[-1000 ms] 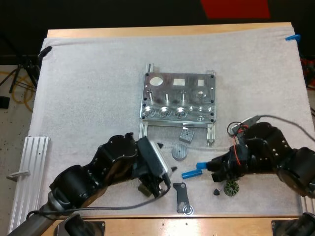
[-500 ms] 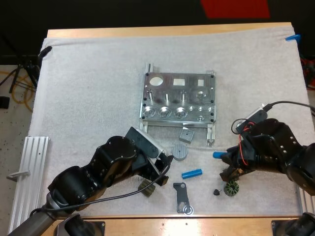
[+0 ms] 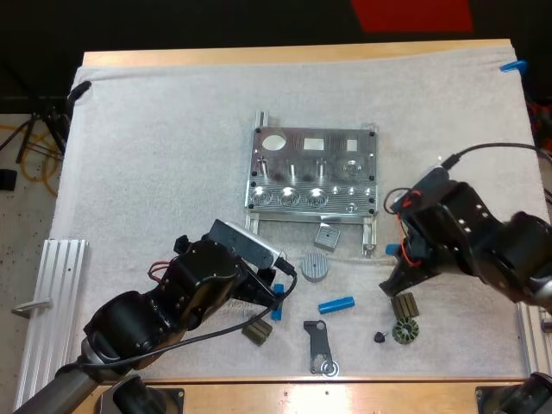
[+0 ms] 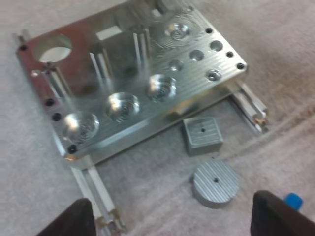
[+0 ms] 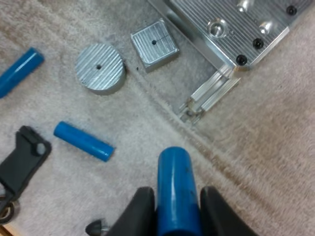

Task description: Load cells from right to left

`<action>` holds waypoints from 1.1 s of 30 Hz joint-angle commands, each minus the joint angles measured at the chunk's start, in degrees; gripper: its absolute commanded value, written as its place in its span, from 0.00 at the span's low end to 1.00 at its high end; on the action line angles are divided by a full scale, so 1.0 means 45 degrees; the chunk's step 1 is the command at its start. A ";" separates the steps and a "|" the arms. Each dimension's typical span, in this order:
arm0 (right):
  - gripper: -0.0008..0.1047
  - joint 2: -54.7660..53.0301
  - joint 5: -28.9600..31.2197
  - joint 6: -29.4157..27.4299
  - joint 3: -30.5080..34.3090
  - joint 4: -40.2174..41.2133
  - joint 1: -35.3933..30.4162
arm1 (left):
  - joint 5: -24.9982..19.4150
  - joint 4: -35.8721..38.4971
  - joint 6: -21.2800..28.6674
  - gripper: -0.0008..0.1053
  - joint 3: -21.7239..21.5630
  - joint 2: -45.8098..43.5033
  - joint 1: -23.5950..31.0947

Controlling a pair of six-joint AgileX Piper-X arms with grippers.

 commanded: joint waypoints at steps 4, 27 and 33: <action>0.15 0.0850 0.1054 -0.1036 -0.0499 -0.0064 0.0017 | -0.0508 0.0033 -0.0076 0.62 -0.0046 -0.0100 -0.0061; 0.15 0.5500 0.2261 -0.2487 -0.3708 -0.0574 -0.0140 | -0.1105 0.1353 0.1082 0.62 -0.0046 -0.0100 -0.0061; 0.15 0.6323 0.2084 -0.2551 -0.4167 -0.0472 -0.0860 | -0.1105 0.1353 0.1106 0.62 -0.0046 -0.0100 -0.0061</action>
